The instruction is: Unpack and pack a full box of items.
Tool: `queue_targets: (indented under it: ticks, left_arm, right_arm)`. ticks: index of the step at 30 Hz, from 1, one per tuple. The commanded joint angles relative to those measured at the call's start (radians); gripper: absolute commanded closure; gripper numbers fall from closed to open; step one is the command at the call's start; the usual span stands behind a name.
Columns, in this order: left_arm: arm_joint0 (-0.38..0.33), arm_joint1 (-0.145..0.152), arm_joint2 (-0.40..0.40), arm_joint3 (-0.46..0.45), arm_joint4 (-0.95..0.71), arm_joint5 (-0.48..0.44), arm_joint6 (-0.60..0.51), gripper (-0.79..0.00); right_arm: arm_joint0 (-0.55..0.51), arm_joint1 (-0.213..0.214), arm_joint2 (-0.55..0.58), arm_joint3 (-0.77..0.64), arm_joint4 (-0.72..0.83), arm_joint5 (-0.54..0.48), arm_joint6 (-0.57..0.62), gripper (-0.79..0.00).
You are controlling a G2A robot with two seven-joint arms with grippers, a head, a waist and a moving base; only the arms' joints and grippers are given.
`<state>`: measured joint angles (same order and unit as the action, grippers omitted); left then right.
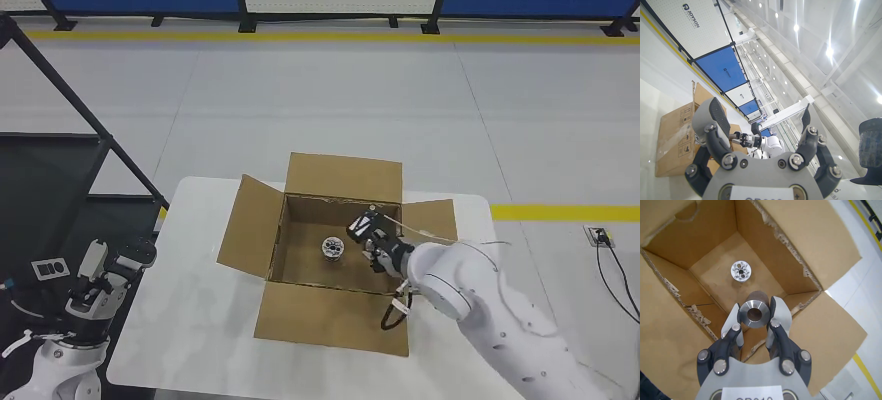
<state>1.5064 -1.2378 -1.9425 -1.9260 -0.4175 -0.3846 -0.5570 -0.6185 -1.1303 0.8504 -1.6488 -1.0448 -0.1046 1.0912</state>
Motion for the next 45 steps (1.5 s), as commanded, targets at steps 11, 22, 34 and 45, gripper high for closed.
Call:
queue_targets:
  ticks: [11,22,34,45]
  left_arm:
    - [0.000,0.000,0.000,0.000,0.000,0.000,0.000,-0.785]
    - [0.000,0.000,0.000,0.000,0.000,0.000,0.000,-0.785]
    - [0.000,0.000,0.000,0.000,0.000,0.000,0.000,-0.785]
    - [0.000,0.000,0.000,0.000,0.000,0.000,0.000,-0.785]
  right_arm:
    - [0.185,-0.137,-0.242,0.382,0.032,0.082,-0.041,0.000]
    - [0.278,-0.235,-0.307,0.675,0.109,0.061,-0.107,0.000]
    - [0.315,-0.298,-0.322,0.815,0.134,0.021,-0.139,-0.690]
    - [0.275,-0.252,-0.208,0.658,0.116,-0.008,-0.107,-0.785]
